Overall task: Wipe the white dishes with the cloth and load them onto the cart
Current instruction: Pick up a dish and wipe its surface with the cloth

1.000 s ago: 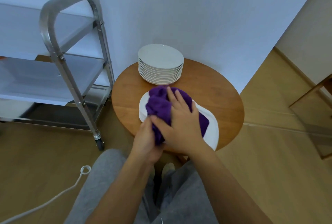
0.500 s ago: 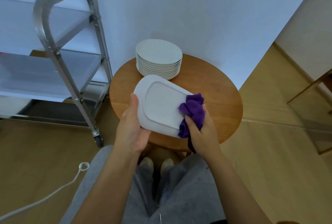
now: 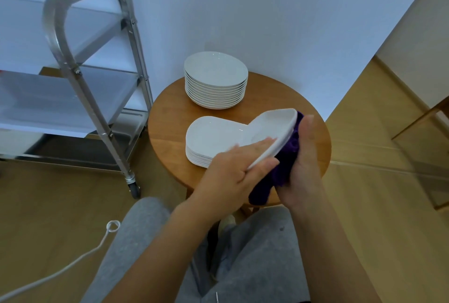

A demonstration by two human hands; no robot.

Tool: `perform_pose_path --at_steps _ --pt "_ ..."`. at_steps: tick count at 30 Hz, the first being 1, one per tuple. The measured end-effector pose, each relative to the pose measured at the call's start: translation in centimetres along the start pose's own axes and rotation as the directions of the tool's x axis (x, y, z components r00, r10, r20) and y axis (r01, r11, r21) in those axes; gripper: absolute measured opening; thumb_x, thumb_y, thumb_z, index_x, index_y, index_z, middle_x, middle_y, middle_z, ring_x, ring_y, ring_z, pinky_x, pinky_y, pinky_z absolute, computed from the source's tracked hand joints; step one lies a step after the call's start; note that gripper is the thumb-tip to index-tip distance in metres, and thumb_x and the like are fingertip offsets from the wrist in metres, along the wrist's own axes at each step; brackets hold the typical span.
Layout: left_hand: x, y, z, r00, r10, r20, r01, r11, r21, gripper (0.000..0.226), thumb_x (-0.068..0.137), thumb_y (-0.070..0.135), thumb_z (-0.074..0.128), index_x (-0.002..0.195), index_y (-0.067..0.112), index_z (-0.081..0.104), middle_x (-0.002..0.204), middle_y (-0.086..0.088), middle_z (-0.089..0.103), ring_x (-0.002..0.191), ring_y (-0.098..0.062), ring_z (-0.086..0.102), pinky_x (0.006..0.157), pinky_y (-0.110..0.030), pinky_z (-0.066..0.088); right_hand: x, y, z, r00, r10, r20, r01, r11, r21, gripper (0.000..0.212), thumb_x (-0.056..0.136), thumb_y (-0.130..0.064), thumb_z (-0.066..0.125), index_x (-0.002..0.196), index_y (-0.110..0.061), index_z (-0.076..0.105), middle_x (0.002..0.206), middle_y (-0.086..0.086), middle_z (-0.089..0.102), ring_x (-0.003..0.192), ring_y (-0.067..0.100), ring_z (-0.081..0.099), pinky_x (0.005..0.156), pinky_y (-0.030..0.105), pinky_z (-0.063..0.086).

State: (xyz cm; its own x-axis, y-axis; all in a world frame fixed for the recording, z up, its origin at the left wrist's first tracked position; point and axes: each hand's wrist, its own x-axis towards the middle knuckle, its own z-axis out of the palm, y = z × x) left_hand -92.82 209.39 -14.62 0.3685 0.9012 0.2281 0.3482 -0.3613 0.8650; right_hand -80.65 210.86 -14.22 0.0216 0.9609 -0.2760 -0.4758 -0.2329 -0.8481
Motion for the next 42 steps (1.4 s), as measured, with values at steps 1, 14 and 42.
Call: perform_pose_path --at_steps 1,14,42 --pt "0.4 0.0 -0.6 0.997 -0.001 0.073 -0.011 0.986 0.166 0.062 0.079 0.056 0.027 0.133 0.030 0.044 0.130 0.009 0.058 0.114 0.000 0.052 0.113 -0.039 0.024 -0.1 -0.1 -0.5 0.998 0.039 0.039 -0.042 0.997 0.063 0.115 0.026 -0.076 0.073 0.124 -0.019 0.054 0.111 0.012 0.068 0.099 0.028 0.067 0.076 0.042 0.057" --pt "0.1 -5.1 -0.2 0.923 -0.248 -0.296 0.286 0.954 0.094 0.078 0.072 0.072 0.045 0.140 0.038 0.031 0.145 0.018 0.030 0.136 -0.006 0.020 0.111 -0.039 0.016 0.9 1.9 -4.3 0.957 0.161 -0.240 -0.143 0.985 0.092 0.026 0.075 -0.004 0.064 0.098 -0.017 0.058 0.070 0.003 0.073 0.057 0.016 0.069 0.049 0.026 0.053" --pt "4.3 -15.2 -1.7 0.634 -0.670 -0.386 0.725 0.688 -0.005 0.043 0.090 0.047 0.051 0.066 0.011 0.054 0.058 -0.005 0.059 0.053 -0.017 0.058 0.049 -0.024 0.041 7.6 3.3 -14.2 0.737 -0.024 -0.675 -0.004 0.999 -0.040 0.041 0.080 0.009 0.052 0.103 -0.023 0.063 0.079 0.001 0.063 0.065 0.016 0.056 0.045 0.021 0.044"
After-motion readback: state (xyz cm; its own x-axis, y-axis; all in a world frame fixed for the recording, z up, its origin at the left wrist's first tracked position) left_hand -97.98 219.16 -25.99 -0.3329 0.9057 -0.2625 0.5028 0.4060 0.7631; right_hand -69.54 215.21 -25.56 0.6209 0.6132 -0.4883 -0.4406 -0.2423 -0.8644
